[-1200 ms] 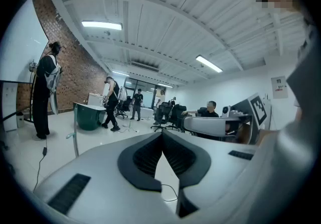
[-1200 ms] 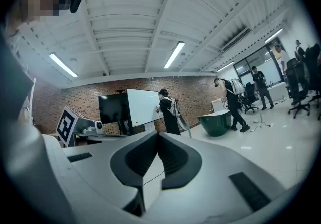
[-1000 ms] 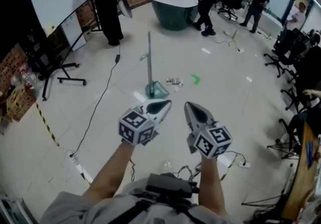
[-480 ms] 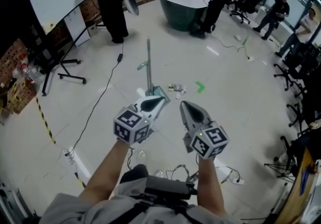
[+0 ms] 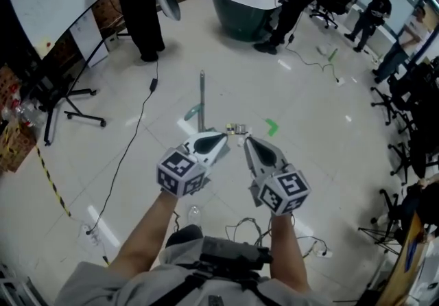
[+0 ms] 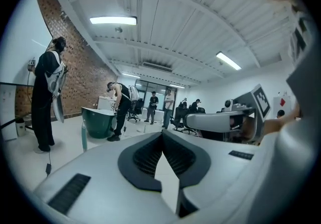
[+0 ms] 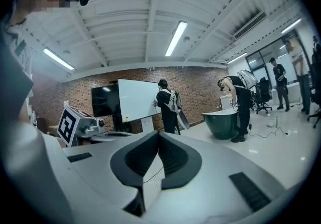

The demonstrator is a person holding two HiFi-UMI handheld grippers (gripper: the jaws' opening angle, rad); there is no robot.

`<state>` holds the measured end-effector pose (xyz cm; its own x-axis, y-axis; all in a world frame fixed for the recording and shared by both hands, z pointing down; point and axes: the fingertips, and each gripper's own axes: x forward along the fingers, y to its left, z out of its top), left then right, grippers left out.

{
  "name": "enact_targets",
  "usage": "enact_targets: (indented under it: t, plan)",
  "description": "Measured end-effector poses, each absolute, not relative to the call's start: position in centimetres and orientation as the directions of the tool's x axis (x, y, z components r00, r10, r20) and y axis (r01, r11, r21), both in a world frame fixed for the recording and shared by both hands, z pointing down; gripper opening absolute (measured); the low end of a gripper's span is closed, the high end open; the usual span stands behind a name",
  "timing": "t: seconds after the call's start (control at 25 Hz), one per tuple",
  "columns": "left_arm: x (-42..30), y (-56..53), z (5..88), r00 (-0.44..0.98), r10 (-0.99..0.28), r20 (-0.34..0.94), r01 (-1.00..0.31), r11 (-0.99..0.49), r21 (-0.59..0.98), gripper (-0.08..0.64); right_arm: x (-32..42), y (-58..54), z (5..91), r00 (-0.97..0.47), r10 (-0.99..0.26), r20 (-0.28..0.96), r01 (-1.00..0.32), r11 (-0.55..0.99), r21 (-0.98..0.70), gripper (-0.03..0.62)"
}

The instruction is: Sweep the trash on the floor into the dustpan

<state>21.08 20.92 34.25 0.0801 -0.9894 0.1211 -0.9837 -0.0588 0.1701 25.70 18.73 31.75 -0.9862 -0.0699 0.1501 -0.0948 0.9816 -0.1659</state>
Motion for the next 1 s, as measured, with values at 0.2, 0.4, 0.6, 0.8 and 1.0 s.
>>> enact_targets:
  t: [0.2, 0.4, 0.6, 0.8, 1.0]
  plan:
    - [16.5, 18.0, 35.3, 0.097, -0.985, 0.142, -0.983, -0.072, 0.169, 0.000, 19.9, 15.9, 31.7, -0.985, -0.077, 0.156, -0.102, 0.982, -0.160, 0.000]
    - [12.3, 16.4, 36.9, 0.065, -0.987, 0.149, -0.983, -0.038, 0.182, 0.000, 15.3, 14.3, 32.4, -0.984, -0.024, 0.175, -0.051, 0.987, -0.150, 0.000]
    - [7.2, 13.7, 41.1, -0.025, -0.970, 0.240, -0.979, 0.073, 0.192, 0.000, 11.0, 11.3, 35.4, -0.975, 0.057, 0.214, 0.023, 0.988, -0.155, 0.000]
    - [3.6, 11.8, 45.6, -0.133, -0.932, 0.338, -0.966, 0.197, 0.165, 0.000, 7.2, 8.7, 37.4, -0.964, 0.127, 0.234, 0.088, 0.981, -0.171, 0.000]
    - [0.6, 11.5, 51.6, -0.143, -0.875, 0.464, -0.967, 0.223, 0.123, 0.040, 3.8, 8.2, 39.4, -0.941, 0.191, 0.280, 0.153, 0.977, -0.151, 0.008]
